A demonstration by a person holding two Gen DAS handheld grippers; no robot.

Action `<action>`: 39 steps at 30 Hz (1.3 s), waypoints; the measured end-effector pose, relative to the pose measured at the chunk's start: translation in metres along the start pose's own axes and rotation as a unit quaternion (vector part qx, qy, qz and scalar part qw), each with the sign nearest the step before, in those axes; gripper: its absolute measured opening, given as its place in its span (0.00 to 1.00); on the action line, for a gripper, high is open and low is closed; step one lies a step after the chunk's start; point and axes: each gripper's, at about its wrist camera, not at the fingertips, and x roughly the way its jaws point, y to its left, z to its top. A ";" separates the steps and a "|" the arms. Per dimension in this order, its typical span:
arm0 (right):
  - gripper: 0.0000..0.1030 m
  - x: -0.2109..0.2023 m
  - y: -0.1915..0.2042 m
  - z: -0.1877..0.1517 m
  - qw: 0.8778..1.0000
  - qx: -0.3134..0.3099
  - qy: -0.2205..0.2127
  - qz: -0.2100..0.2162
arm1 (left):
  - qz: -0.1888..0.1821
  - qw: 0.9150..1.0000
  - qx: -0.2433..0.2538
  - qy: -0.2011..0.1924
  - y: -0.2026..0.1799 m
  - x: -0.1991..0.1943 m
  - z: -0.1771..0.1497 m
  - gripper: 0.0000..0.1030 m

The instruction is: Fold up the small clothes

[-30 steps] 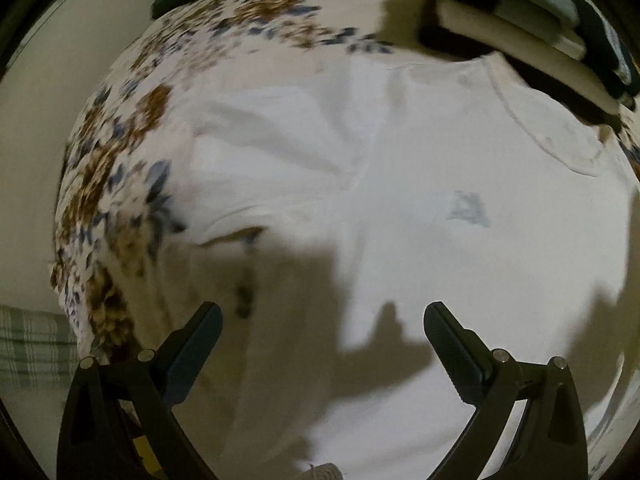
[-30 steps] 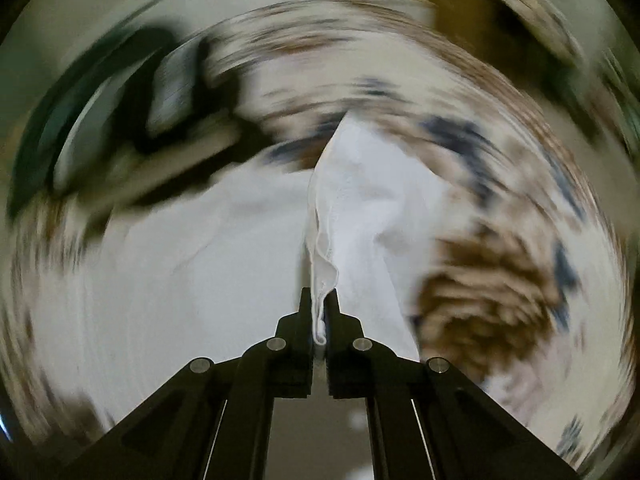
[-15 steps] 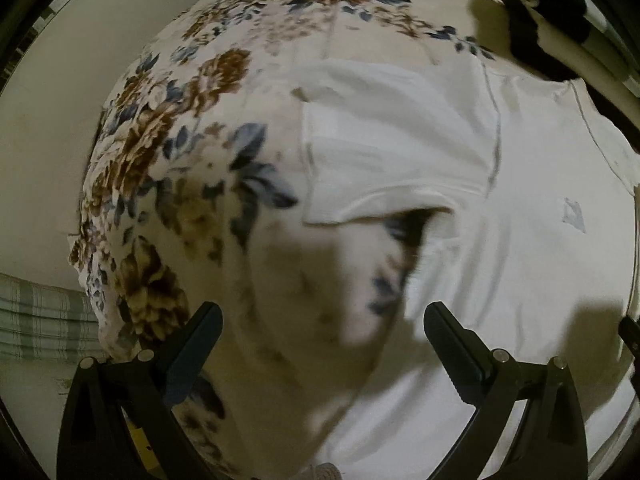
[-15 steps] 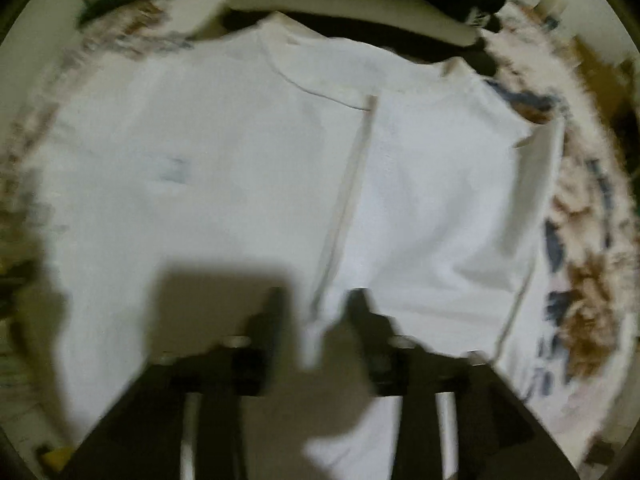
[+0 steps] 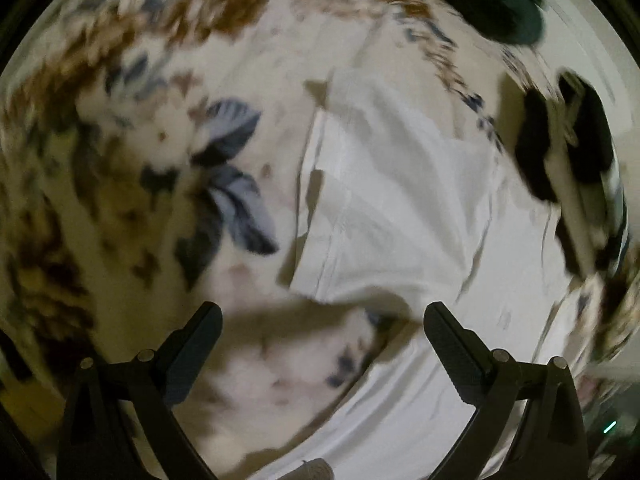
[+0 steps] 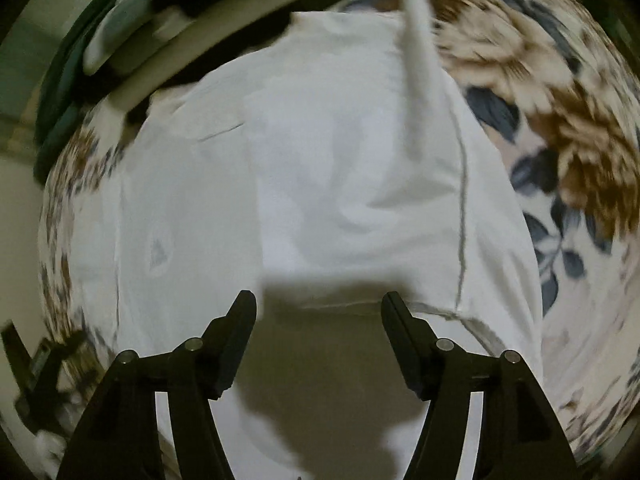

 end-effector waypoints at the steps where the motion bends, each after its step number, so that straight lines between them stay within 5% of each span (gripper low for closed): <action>1: 0.65 0.000 -0.004 0.000 1.000 0.009 -0.001 0.000 | -0.014 1.000 -0.022 0.011 0.004 0.007 0.002 0.99; 6: 0.65 0.002 -0.004 0.003 0.999 0.041 -0.001 -0.013 | -0.064 0.990 -0.123 0.027 0.016 0.023 0.007 0.93; 8: 0.65 0.004 -0.007 0.004 0.998 0.059 0.005 -0.006 | -0.058 0.991 -0.121 0.009 0.011 0.018 0.010 0.69; 10: 0.65 0.005 -0.013 0.004 0.996 0.083 0.010 0.003 | -0.047 0.994 -0.100 -0.002 0.004 0.013 0.013 0.27; 12: 0.65 0.005 -0.018 0.004 0.995 0.099 0.012 0.008 | -0.038 0.996 -0.079 -0.017 -0.003 0.010 0.018 0.11; 15: 0.65 0.002 -0.023 0.003 0.994 0.110 0.010 0.006 | -0.024 0.997 -0.051 -0.045 -0.015 0.004 0.028 0.06; 21: 0.65 -0.010 -0.032 0.002 0.993 0.116 0.003 0.007 | -0.001 0.989 0.080 -0.127 -0.075 -0.028 0.024 0.05; 26: 0.65 -0.013 -0.038 0.001 0.993 0.120 0.009 0.008 | 0.017 0.958 0.241 -0.155 -0.151 -0.035 -0.019 0.05; 30: 0.65 -0.023 -0.047 0.001 0.993 0.117 0.004 -0.002 | 0.005 0.934 0.332 -0.133 -0.196 -0.017 -0.064 0.06; 35: 0.65 -0.036 -0.055 0.005 0.994 0.108 -0.005 -0.017 | 0.024 0.925 0.370 -0.078 -0.203 0.005 -0.099 0.13; 38: 0.65 -0.046 -0.048 0.009 0.996 0.083 -0.011 -0.026 | 0.031 0.930 0.358 -0.079 -0.186 -0.004 -0.102 0.38; 39: 0.65 -0.048 -0.043 0.011 0.997 0.072 -0.012 -0.023 | 0.035 0.933 0.348 -0.085 -0.177 -0.010 -0.099 0.62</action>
